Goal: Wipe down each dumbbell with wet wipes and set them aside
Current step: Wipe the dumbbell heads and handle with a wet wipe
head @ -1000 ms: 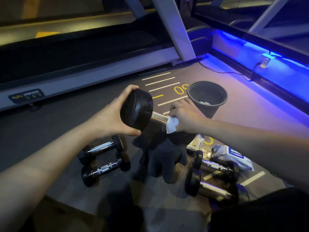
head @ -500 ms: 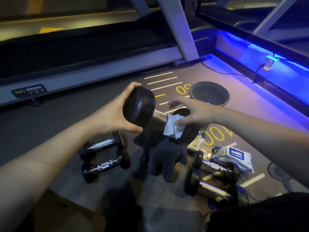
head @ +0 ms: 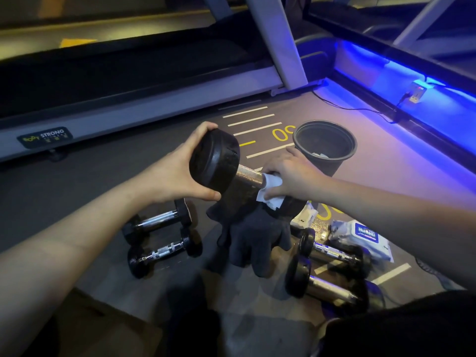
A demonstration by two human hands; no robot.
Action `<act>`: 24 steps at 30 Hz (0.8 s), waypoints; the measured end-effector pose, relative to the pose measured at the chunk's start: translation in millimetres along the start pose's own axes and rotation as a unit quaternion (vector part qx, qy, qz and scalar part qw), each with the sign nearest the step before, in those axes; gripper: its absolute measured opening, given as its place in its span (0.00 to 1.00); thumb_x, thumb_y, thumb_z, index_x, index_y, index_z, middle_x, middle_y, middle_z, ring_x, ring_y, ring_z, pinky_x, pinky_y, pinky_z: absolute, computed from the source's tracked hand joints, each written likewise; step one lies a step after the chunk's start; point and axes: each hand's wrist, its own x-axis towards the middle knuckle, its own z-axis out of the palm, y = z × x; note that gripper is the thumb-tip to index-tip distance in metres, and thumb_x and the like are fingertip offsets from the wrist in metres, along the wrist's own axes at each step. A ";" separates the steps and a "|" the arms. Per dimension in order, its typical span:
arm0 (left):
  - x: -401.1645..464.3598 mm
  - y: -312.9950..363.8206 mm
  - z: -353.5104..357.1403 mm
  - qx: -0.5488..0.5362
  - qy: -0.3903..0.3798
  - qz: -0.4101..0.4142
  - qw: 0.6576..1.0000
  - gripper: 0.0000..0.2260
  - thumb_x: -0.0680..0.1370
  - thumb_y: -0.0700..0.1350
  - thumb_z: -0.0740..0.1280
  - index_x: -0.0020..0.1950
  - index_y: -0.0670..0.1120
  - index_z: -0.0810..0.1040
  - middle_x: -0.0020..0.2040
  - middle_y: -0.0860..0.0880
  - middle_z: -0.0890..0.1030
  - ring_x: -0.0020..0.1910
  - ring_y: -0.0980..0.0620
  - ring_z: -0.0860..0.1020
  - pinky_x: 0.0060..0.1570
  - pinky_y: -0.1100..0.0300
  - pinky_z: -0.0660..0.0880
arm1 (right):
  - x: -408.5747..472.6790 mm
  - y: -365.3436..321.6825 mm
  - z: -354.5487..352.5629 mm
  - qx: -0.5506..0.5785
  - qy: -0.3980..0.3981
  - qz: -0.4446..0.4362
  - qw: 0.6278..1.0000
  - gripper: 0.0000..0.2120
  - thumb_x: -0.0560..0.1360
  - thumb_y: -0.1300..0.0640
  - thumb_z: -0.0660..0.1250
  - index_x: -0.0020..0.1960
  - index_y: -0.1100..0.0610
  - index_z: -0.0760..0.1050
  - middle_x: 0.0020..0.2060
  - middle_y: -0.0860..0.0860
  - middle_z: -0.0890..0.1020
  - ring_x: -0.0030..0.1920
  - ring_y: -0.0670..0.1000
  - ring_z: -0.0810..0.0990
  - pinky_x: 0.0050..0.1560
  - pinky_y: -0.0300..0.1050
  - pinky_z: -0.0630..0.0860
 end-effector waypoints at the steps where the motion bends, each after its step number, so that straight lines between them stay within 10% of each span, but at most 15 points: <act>1: 0.1 0.0 0.1 -0.001 0.000 0.000 1.000 0.53 0.56 0.56 0.81 0.75 0.68 0.56 0.68 0.52 0.72 0.66 0.51 0.76 0.70 0.45 0.72 | 0.5 1.1 0.5 -0.011 0.002 -0.007 1.000 0.29 0.64 0.31 0.73 0.58 0.49 0.79 0.54 0.47 0.82 0.63 0.52 0.74 0.74 0.55 0.56; 13: 0.4 5.2 1.2 0.021 -0.001 -0.007 1.000 0.54 0.56 0.57 0.81 0.75 0.70 0.54 0.67 0.49 0.74 0.64 0.49 0.77 0.69 0.45 0.72 | 17.9 7.7 -29.4 0.138 -0.201 0.005 0.970 0.14 0.68 0.52 0.80 0.46 0.40 0.77 0.46 0.49 0.83 0.48 0.53 0.79 0.44 0.45 0.73; 18: -2.7 2.5 1.1 0.014 0.003 -0.007 1.000 0.52 0.56 0.56 0.81 0.74 0.70 0.55 0.67 0.50 0.73 0.64 0.51 0.76 0.70 0.47 0.72 | 11.9 0.4 -12.4 0.027 -0.080 0.016 0.996 0.19 0.64 0.40 0.78 0.49 0.48 0.79 0.39 0.44 0.76 0.52 0.51 0.74 0.76 0.56 0.53; 24: -3.3 3.2 0.4 0.012 0.001 -0.011 1.000 0.53 0.56 0.57 0.80 0.74 0.69 0.54 0.69 0.52 0.72 0.66 0.52 0.75 0.71 0.48 0.71 | -1.5 -19.4 11.0 -0.142 0.066 0.030 0.987 0.34 0.61 0.30 0.74 0.52 0.56 0.77 0.47 0.51 0.81 0.59 0.58 0.75 0.78 0.60 0.48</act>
